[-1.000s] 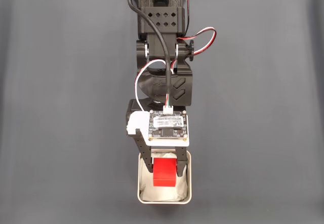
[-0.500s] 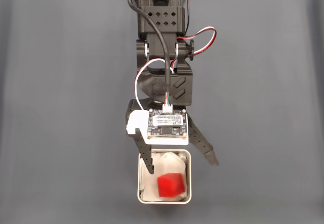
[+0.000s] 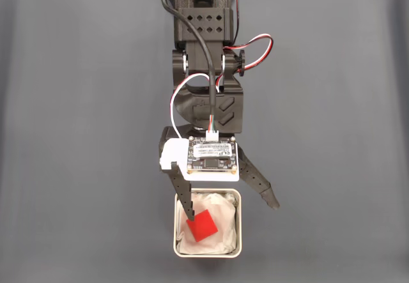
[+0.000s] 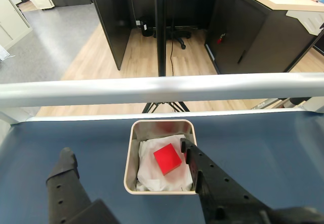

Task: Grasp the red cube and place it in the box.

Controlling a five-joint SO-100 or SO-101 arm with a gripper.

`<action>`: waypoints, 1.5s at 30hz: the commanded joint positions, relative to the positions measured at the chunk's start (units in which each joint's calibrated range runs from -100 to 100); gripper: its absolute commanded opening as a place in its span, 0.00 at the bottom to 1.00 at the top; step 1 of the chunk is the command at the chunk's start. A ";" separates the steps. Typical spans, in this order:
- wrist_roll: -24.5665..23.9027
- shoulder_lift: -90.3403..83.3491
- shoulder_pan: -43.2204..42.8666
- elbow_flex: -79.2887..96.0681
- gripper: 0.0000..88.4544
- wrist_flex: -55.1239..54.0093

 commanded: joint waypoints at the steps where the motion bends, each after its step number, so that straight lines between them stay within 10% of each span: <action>1: 0.34 -4.28 0.53 -0.38 0.52 -1.21; 16: 0.15 -4.97 0.53 -0.38 0.49 -0.96; 25: -1.03 -12.77 -1.81 -3.94 0.00 5.76; 45: 0.68 -67.45 -4.65 52.26 0.00 11.01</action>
